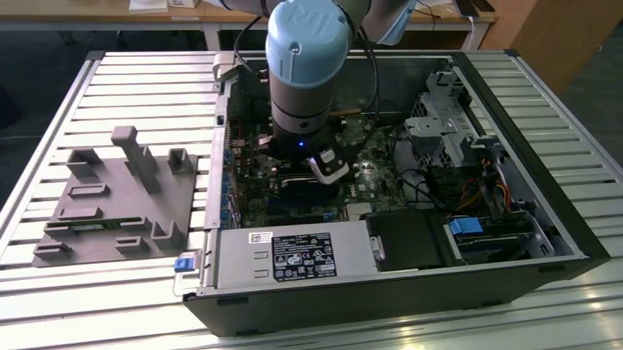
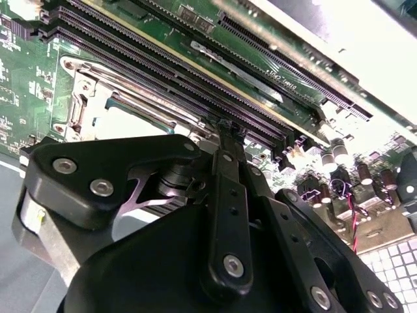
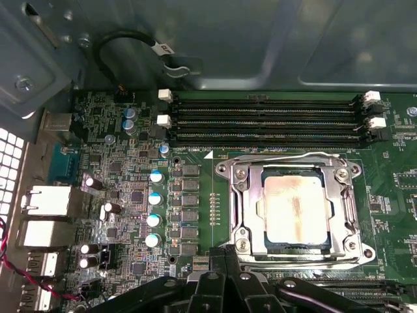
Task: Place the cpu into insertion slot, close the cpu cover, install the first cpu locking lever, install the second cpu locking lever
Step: 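Install the second cpu locking lever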
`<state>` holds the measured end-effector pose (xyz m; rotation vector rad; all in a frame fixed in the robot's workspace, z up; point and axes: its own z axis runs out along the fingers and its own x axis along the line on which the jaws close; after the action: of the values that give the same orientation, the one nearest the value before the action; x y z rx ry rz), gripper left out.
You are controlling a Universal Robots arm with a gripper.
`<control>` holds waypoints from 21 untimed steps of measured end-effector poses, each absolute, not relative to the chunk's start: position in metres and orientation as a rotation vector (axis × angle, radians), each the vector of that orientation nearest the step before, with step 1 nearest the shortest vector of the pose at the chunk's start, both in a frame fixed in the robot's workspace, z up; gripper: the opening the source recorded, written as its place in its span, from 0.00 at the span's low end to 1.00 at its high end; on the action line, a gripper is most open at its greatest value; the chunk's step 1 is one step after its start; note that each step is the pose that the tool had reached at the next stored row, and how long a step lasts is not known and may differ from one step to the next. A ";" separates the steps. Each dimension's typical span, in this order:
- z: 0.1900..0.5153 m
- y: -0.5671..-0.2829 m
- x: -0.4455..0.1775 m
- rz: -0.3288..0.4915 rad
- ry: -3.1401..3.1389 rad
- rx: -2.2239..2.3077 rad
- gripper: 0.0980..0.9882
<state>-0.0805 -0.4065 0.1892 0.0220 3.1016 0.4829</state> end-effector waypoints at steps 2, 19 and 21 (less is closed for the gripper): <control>0.189 -0.406 -0.081 0.483 3.102 0.022 0.01; 0.192 -0.406 -0.081 0.463 3.104 0.022 0.01; 0.194 -0.406 -0.081 0.465 3.104 0.022 0.01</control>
<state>-0.0805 -0.4060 0.1938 0.0219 3.1042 0.4647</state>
